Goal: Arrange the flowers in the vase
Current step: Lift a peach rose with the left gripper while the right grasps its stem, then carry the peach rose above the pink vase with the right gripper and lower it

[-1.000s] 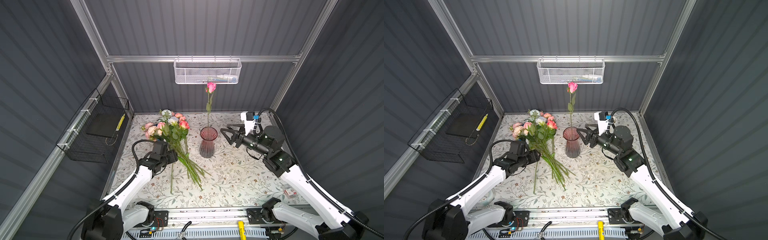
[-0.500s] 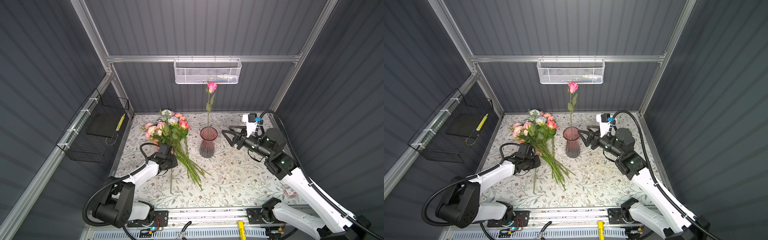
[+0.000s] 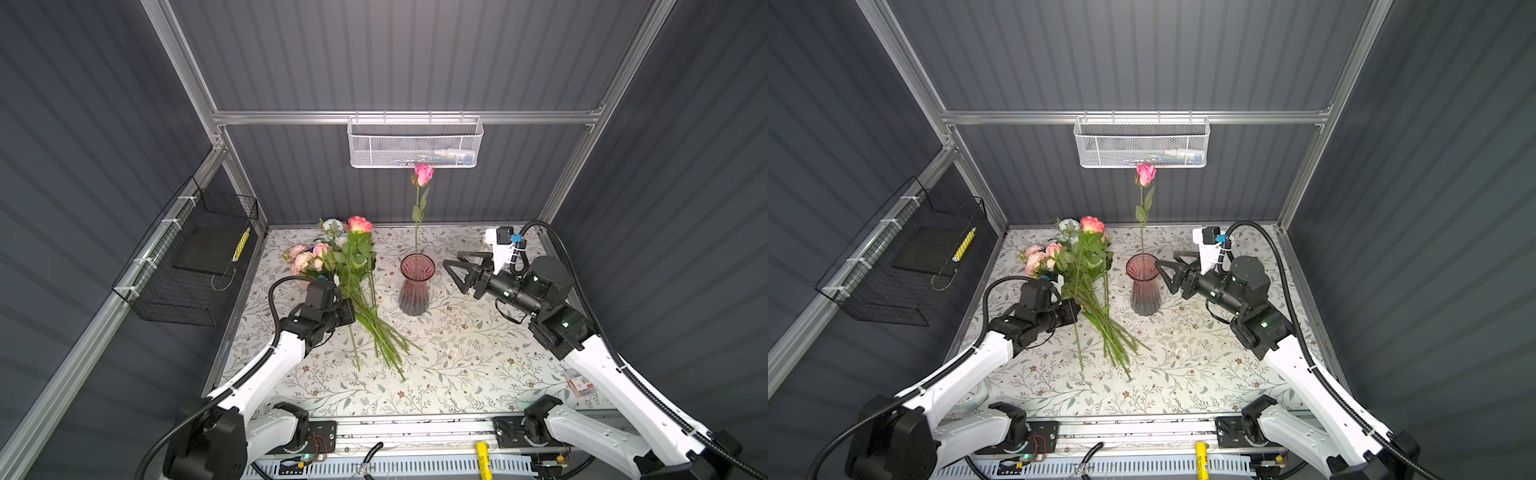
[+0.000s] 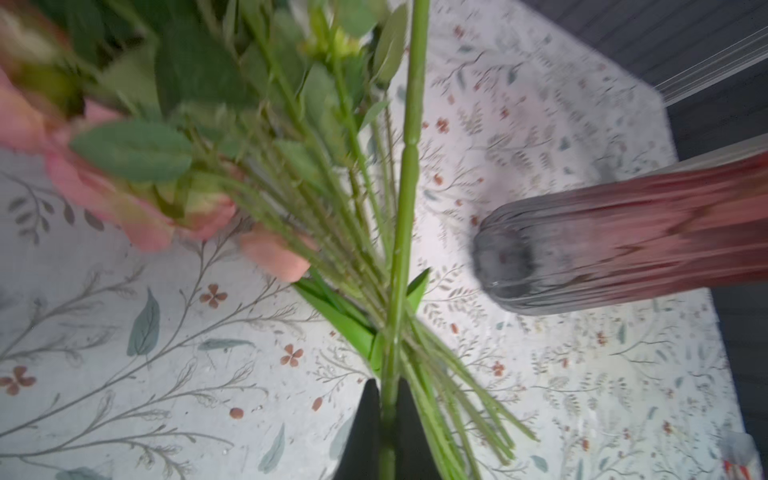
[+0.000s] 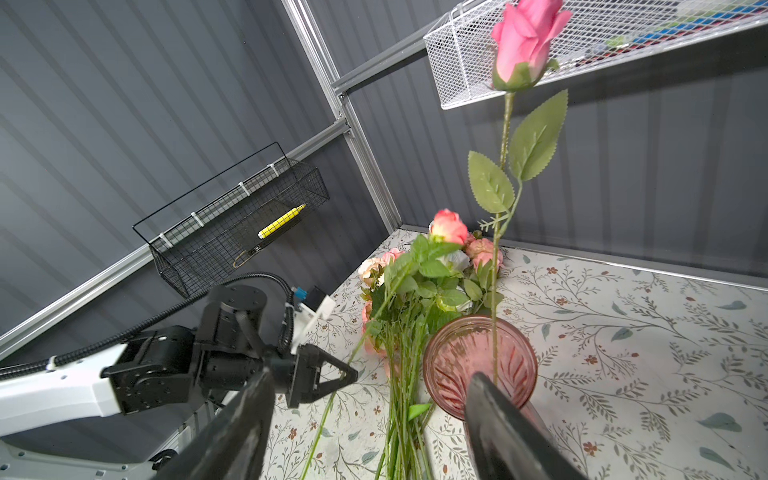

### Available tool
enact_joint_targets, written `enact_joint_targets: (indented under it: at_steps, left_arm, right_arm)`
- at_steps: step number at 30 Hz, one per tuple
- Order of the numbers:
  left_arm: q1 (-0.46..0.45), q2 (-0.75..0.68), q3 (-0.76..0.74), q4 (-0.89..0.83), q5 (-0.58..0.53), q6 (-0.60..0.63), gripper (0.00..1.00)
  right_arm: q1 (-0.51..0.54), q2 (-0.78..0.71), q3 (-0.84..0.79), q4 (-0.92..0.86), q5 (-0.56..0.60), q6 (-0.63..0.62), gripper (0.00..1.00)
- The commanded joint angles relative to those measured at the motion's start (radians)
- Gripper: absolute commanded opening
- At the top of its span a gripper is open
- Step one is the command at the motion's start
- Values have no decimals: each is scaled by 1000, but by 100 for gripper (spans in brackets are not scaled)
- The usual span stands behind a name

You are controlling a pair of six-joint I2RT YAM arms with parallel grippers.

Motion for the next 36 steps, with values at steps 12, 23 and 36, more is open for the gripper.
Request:
enact_joint_targets:
  at_steps: [12, 23, 36]
  left_arm:
    - [-8, -317, 230, 96, 544, 49, 0]
    - [-8, -339, 237, 137, 680, 29, 0]
    - [-8, -354, 251, 82, 600, 35, 53]
  right_arm:
    - [204, 297, 362, 74, -333, 54, 77]
    - [255, 567, 681, 127, -414, 151, 73]
    - [261, 581, 711, 91, -341, 118, 0]
